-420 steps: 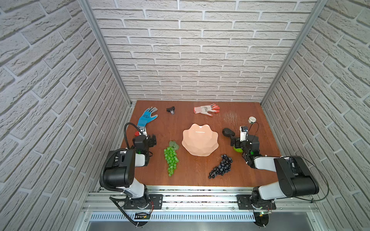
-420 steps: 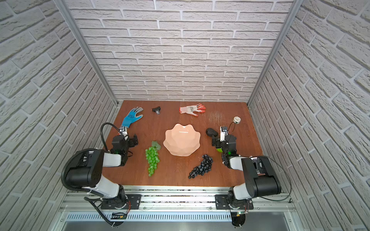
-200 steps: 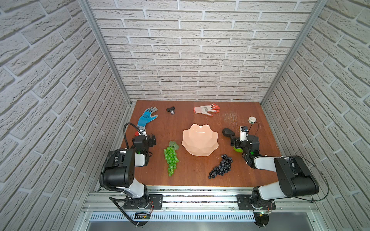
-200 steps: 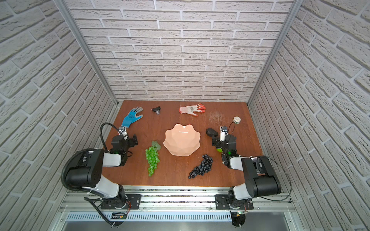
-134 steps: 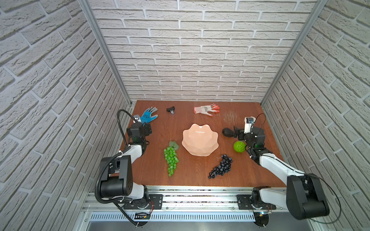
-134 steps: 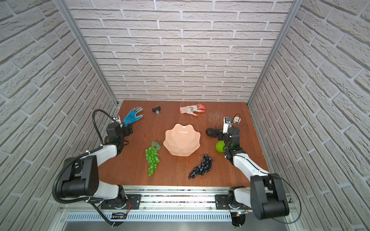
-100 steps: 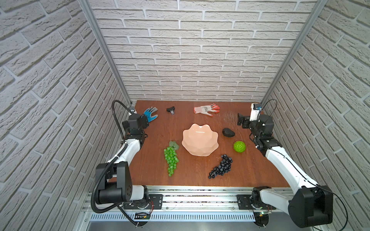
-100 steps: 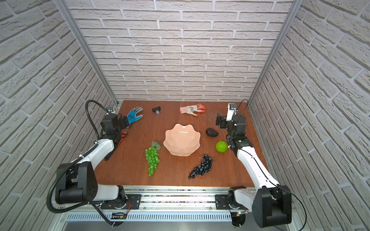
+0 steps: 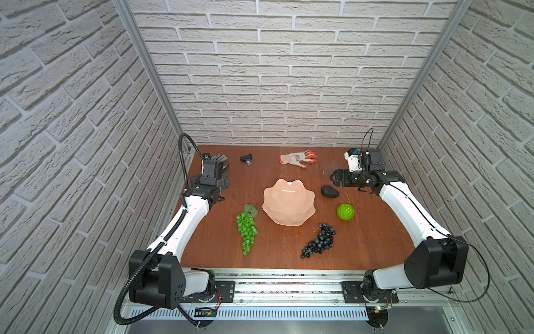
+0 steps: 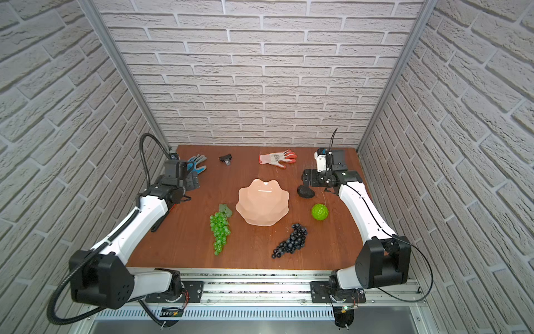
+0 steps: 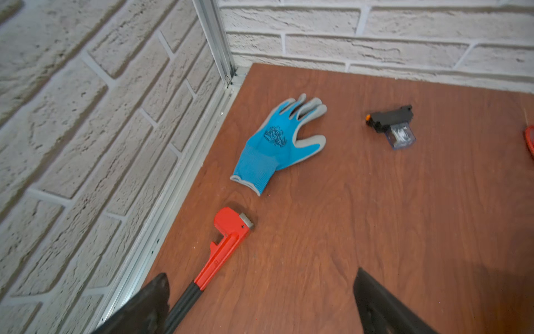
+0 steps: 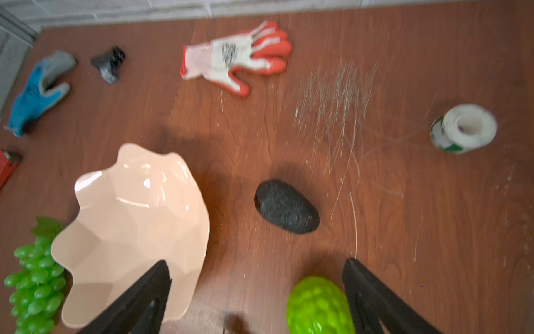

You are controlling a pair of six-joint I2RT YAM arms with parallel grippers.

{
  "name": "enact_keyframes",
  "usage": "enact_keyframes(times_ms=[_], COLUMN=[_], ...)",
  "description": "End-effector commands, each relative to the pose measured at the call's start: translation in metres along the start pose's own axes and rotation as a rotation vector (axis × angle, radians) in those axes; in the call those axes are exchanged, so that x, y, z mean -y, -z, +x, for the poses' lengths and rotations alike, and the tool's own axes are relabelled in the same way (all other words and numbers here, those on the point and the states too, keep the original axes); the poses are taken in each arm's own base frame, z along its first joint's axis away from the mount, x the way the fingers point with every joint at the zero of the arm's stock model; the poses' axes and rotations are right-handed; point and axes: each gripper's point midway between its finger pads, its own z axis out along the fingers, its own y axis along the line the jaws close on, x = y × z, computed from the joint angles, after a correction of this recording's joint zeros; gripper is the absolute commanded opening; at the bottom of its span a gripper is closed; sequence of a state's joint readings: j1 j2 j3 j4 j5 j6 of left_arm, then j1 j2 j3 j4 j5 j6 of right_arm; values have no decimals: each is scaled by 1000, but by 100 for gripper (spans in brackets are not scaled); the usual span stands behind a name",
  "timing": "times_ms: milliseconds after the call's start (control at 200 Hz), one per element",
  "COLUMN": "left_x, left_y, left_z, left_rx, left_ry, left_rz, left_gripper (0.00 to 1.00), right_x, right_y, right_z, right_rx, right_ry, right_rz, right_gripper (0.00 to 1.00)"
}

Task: Arrange fruit in a fruit bowl
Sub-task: Pick up the fruit from the middle-right of the table.

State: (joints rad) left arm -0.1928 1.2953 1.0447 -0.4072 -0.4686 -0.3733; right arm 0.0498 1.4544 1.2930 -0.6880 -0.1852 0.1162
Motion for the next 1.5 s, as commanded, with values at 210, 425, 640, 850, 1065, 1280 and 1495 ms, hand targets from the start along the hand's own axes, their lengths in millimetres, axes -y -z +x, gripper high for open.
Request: enact_keyframes(times_ms=[210, 425, 640, 850, 1065, 1280, 1495], left_x=[36, 40, 44, 42, 39, 34, 31], left_y=[1, 3, -5, -8, -10, -12, -9], left_z=[30, 34, 42, 42, 39, 44, 43], left_rx=[-121, -122, -130, -141, -146, -167, -162], left_ry=[18, 52, 63, 78, 91, 109, 124], left_rz=[125, 154, 168, 171, 179, 172, 173], left_gripper=[98, 98, 98, 98, 98, 98, 98], right_x=[-23, -30, -16, 5, 12, 23, 31], right_y=[-12, -43, -70, -96, -120, -136, -150], right_z=[24, 22, 7, 9, 17, 24, 38], right_rx=[-170, -244, -299, -379, -430, -456, -496], right_ry=[118, 234, 280, 300, 307, 262, 268], right_rz=[23, 75, 180, 236, 227, 221, 223], right_gripper=[90, 90, 91, 91, 90, 88, 85])
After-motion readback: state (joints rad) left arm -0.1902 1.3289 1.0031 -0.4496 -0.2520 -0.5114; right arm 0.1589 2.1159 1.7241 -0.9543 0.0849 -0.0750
